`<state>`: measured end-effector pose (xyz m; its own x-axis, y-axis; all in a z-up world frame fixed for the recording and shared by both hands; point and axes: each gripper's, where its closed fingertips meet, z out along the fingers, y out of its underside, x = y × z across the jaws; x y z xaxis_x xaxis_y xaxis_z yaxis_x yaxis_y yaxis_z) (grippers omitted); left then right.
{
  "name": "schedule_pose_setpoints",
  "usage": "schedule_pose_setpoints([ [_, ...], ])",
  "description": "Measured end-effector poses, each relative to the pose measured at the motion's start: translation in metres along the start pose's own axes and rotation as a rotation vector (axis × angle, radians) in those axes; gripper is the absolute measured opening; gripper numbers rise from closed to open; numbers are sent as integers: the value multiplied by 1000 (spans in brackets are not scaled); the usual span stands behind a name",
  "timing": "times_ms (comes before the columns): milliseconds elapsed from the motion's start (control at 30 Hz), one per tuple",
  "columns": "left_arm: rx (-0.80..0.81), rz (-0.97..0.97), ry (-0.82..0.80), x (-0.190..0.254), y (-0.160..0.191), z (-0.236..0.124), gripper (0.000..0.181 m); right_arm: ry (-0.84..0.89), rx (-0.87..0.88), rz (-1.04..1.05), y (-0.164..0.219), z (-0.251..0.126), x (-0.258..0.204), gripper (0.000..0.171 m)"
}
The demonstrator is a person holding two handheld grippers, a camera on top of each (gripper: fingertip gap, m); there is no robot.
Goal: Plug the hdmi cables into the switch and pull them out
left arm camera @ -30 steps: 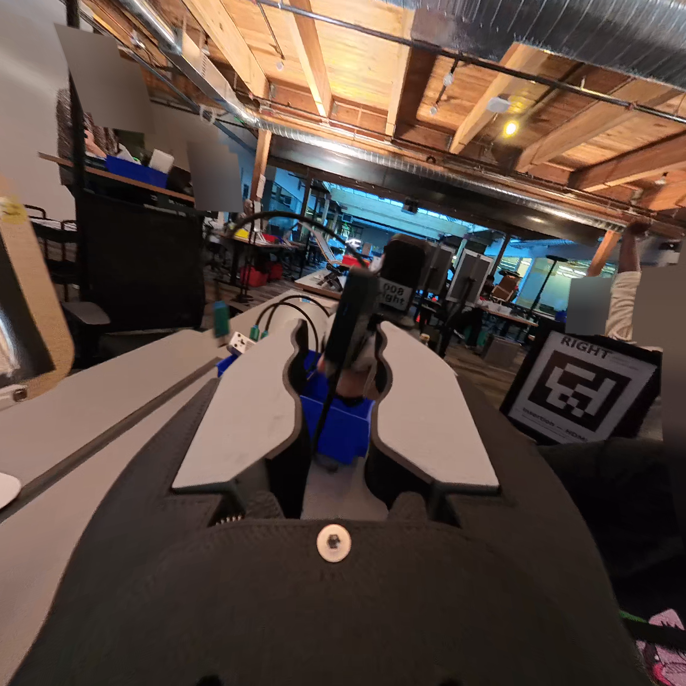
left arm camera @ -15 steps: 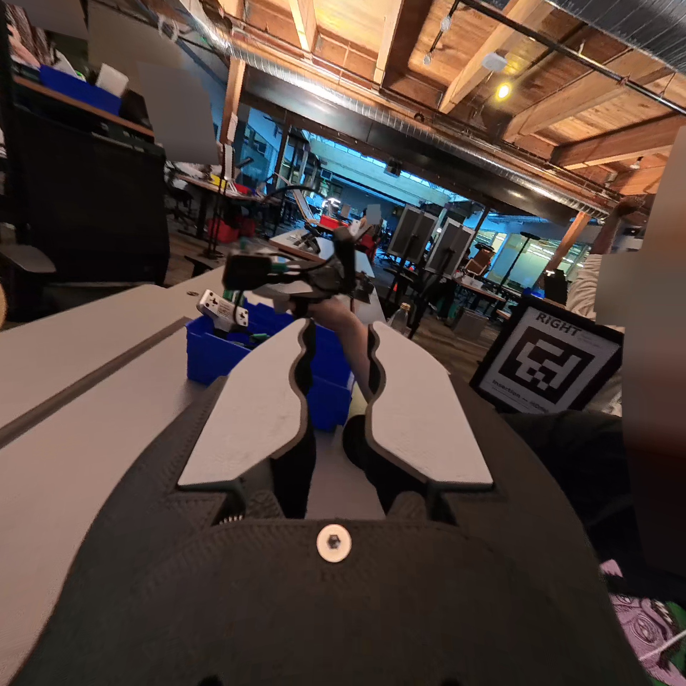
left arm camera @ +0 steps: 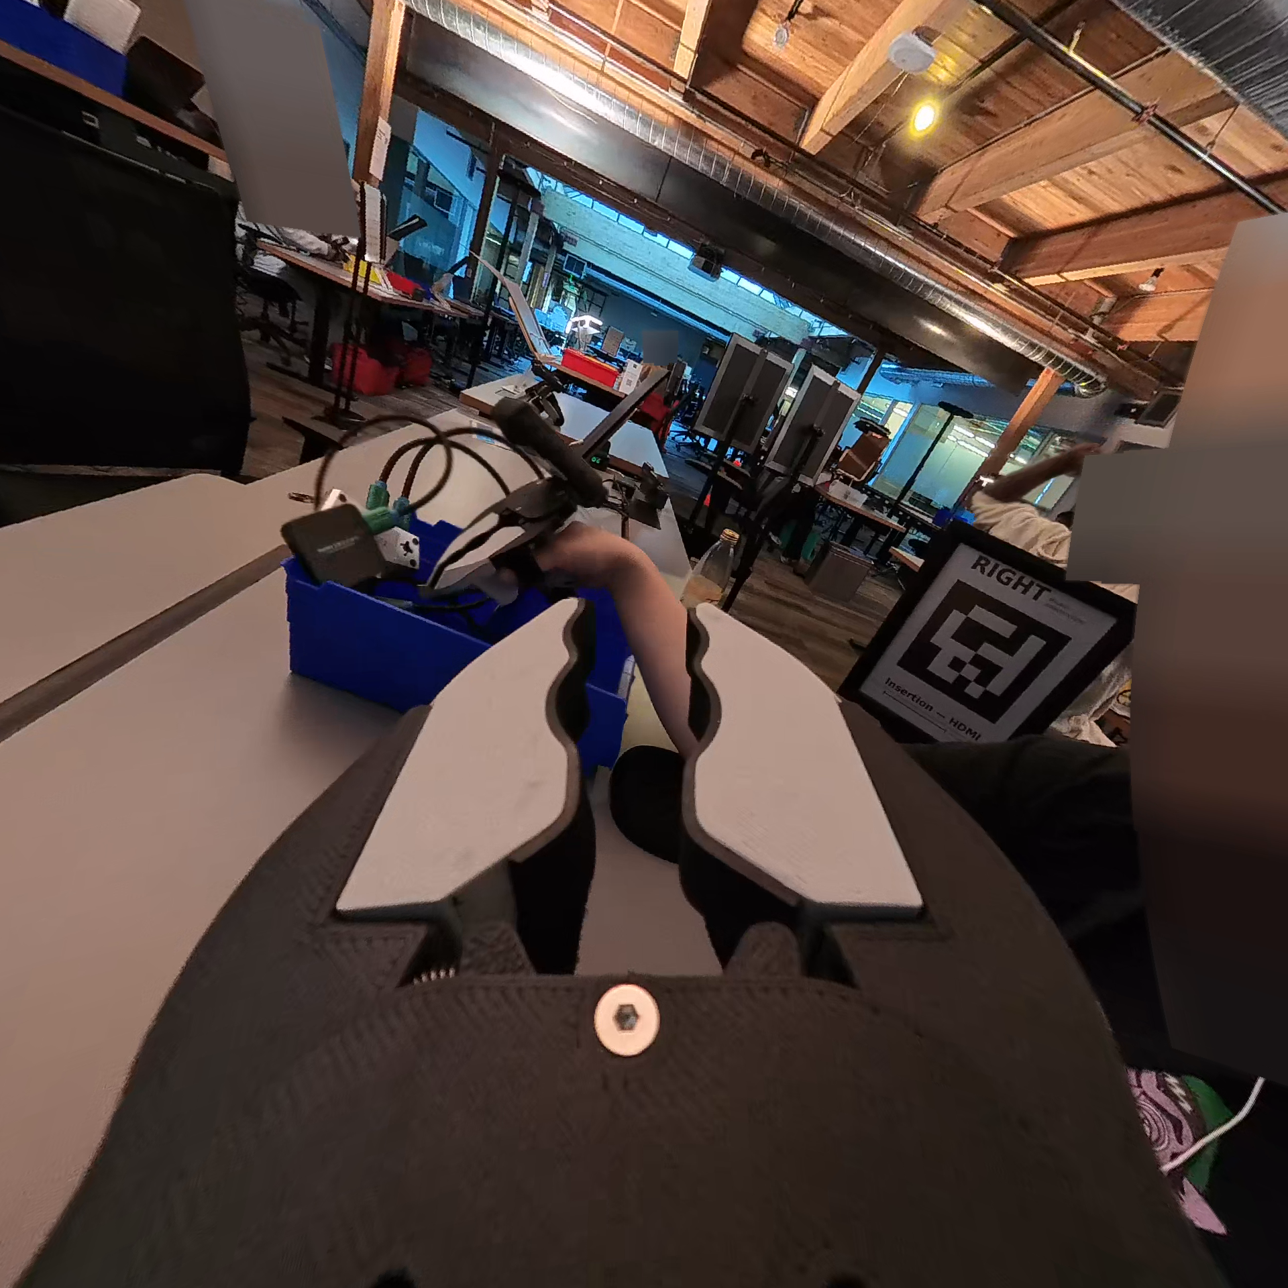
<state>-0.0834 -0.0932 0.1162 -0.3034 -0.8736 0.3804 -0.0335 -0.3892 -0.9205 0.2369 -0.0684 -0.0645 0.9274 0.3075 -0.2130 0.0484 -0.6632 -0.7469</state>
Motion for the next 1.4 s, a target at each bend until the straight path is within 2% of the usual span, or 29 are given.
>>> schedule_pose_setpoints([
  [67,-3,3,-2,1,0,0,24,-2,-28,27,5,-13,-4,12],
  [133,-5,6,-1,2,0,0,24,79,-30,-18,6,-31,0,12],
  [267,-5,5,-5,3,-1,-1,24,222,128,-70,-15,-82,0,13],
  [333,-9,-2,-12,2,0,-2,24,345,299,-97,-47,-117,3,16],
  [400,-10,-11,-13,0,0,-1,24,511,459,-135,-94,-149,15,15],
  [467,-8,-22,-1,-1,-1,1,24,662,511,-174,-143,-158,41,16],
  [500,-18,-29,9,-1,0,3,24,696,412,-190,-154,-145,60,21],
  [533,-31,-34,14,-2,3,5,23,724,230,-184,-153,-127,82,25],
  [600,-64,-34,10,-5,9,8,24,820,-123,-173,-138,-102,128,27],
  [667,-92,-34,0,-9,15,9,24,882,-340,-203,-123,-85,159,30],
  [767,-100,-62,14,-13,18,9,24,883,-547,-128,-89,-62,189,30],
  [867,-100,-90,29,-16,20,9,23,865,-599,-113,-75,-51,197,8],
  [933,-114,-96,33,-18,24,9,23,853,-552,-172,-83,-52,193,8],
  [1000,-121,-97,31,-21,25,9,23,843,-413,-259,-100,-58,183,7],
  [1100,-101,-103,45,-19,22,8,23,774,-87,-337,-130,-74,152,8],
  [1167,-97,-102,47,-18,21,9,22,645,157,-457,-147,-85,117,7],
  [1267,-100,-92,43,-15,21,10,23,500,249,-590,-135,-99,85,7],
  [1400,-90,-83,60,-5,19,14,22,431,377,-453,-123,-124,84,8],
])
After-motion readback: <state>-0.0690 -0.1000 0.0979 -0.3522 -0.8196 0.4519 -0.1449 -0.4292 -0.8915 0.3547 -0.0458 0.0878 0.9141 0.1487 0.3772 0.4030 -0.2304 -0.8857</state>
